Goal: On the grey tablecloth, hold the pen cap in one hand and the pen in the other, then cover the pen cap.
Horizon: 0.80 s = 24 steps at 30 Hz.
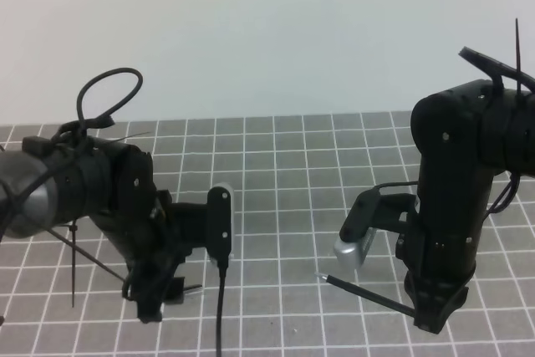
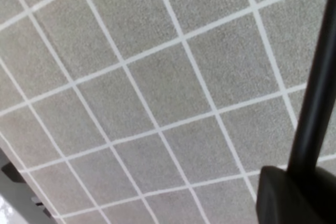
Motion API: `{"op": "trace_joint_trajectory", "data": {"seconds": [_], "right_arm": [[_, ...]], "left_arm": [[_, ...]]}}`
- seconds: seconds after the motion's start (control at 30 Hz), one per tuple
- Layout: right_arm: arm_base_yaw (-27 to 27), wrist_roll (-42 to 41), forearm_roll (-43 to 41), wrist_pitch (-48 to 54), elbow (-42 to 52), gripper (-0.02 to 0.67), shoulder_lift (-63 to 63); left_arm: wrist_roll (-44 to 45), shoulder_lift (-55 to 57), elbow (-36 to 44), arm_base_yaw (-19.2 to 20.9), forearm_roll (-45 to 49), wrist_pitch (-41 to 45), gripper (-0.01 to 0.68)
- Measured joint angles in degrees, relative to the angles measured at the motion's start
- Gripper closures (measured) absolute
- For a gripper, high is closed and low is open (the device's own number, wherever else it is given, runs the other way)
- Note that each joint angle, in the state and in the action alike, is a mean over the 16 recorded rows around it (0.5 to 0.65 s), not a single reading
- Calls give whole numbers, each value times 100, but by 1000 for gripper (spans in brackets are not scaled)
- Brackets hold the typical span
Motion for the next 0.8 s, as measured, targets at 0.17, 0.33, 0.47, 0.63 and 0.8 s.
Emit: {"op": "trace_joint_trajectory", "data": {"seconds": [0.17,0.33,0.47,0.63,0.8], "right_arm": [[0,49,11,0,0,573,8],[0,78,22,0,0,574,7],[0,80,42,0,2,574,6],[0,80,79,-16,2,574,6],[0,80,114,-66,2,574,5]], "left_arm": [[-141,119,-3,1,2,-203,260],[-278,239,-6,25,2,-288,260],[-338,329,-6,84,3,-298,260],[-390,377,-6,172,-13,-339,260],[-385,413,-6,251,-151,-402,261]]}}
